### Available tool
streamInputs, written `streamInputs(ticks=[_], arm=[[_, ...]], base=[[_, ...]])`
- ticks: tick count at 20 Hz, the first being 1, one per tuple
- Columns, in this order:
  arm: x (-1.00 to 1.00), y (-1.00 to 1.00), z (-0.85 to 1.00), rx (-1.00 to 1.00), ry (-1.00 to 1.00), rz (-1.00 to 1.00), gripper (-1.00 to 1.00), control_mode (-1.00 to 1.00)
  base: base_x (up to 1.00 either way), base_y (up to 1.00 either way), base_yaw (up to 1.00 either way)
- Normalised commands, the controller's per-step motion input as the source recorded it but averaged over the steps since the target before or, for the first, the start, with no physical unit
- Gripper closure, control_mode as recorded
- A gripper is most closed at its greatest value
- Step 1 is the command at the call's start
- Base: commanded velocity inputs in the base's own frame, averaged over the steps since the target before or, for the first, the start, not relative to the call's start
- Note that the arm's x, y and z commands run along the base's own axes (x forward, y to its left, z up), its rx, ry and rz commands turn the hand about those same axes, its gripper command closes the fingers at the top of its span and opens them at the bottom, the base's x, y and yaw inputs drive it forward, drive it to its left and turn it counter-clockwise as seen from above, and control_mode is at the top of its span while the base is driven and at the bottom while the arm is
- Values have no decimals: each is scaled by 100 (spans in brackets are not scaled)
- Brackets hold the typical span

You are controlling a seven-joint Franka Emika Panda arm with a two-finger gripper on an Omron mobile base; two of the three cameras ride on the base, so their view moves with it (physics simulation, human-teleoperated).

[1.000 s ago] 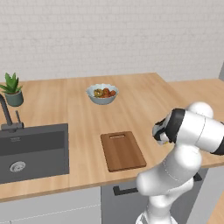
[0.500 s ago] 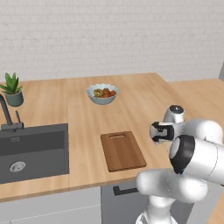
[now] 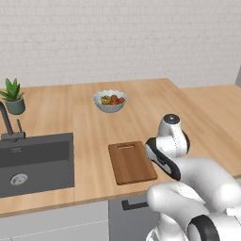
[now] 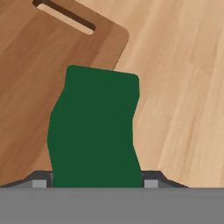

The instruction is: Pick up the sponge from the counter and clean the cutting board by briefly scrubbing or pressing down on the cutting board. Once finished, release the sponge.

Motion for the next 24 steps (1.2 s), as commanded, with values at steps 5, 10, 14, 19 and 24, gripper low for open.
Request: streamInputs(ticks=[5,10,14,19,24], arm=[[-10,48,-46,0,0,0,100,-100],[-9,1,-87,10,1,0,100,-100],[-9,0,-64,8,24,0,100,-100],[-2,0,0,0,-3,0,100,-100],[-43,0,-23,-3,-26,0,100,-100]], base=[[0,0,0],[0,0,0],[0,0,0],[0,0,0],[0,0,0]])
